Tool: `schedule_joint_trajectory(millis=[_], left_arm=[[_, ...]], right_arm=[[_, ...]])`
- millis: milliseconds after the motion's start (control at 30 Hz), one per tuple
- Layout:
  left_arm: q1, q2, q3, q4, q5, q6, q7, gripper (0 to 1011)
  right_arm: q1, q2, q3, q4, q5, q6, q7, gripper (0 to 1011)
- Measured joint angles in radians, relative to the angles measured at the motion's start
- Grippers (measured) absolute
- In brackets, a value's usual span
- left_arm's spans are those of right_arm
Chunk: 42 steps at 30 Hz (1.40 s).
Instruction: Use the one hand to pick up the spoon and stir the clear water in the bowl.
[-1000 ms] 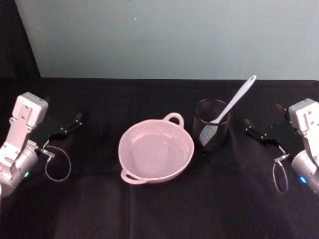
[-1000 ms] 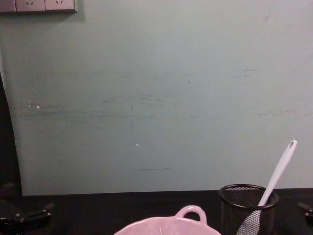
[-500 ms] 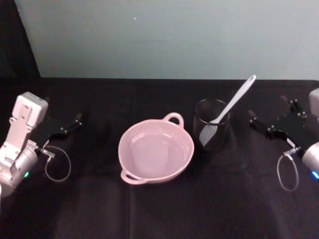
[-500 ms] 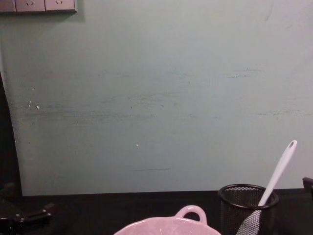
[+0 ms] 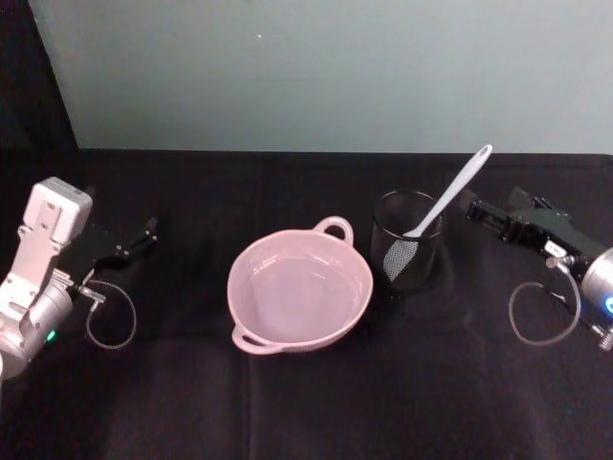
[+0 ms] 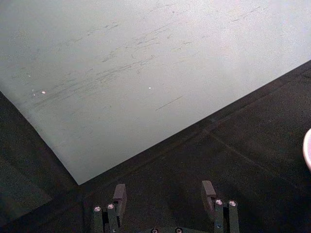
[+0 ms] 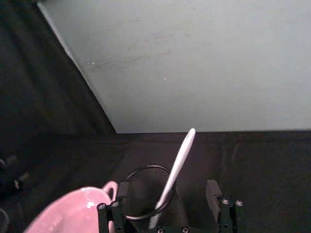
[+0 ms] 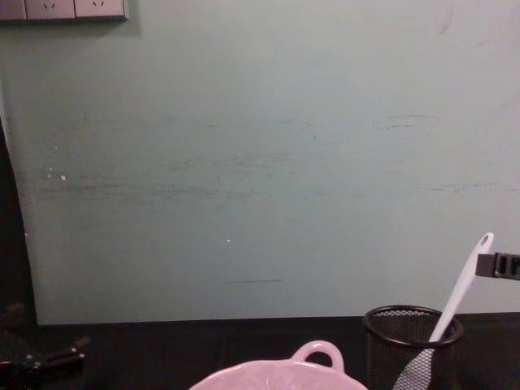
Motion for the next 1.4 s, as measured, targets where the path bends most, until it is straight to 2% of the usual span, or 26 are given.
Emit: schedule_joint_trajectory(millis=[100,200,400,600,933,1400], left_arm=[[0.0,0.0,0.0,0.0,0.0,0.0,0.0,1011],[0.0,0.0,0.0,0.0,0.0,0.0,0.0,1011],[0.0,0.0,0.0,0.0,0.0,0.0,0.0,1011],[0.0,0.0,0.0,0.0,0.0,0.0,0.0,1011],[0.0,0.0,0.0,0.0,0.0,0.0,0.0,1011],[0.0,0.0,0.0,0.0,0.0,0.0,0.0,1011]], right_arm=[[0.012,-0.022,0.008,0.007,0.047,0.036,-0.021,1003],[0.032,-0.05,0.018,0.024,0.117,0.085,-0.046,1003],[0.059,-0.084,0.022,0.049,0.188,0.108,-0.065,1003],[0.078,-0.097,0.001,0.07,0.189,0.085,-0.08,1003],[0.116,-0.115,-0.055,0.118,0.153,0.001,-0.09,1003],[0.124,-0.122,-0.081,0.147,0.16,-0.048,-0.125,1003]])
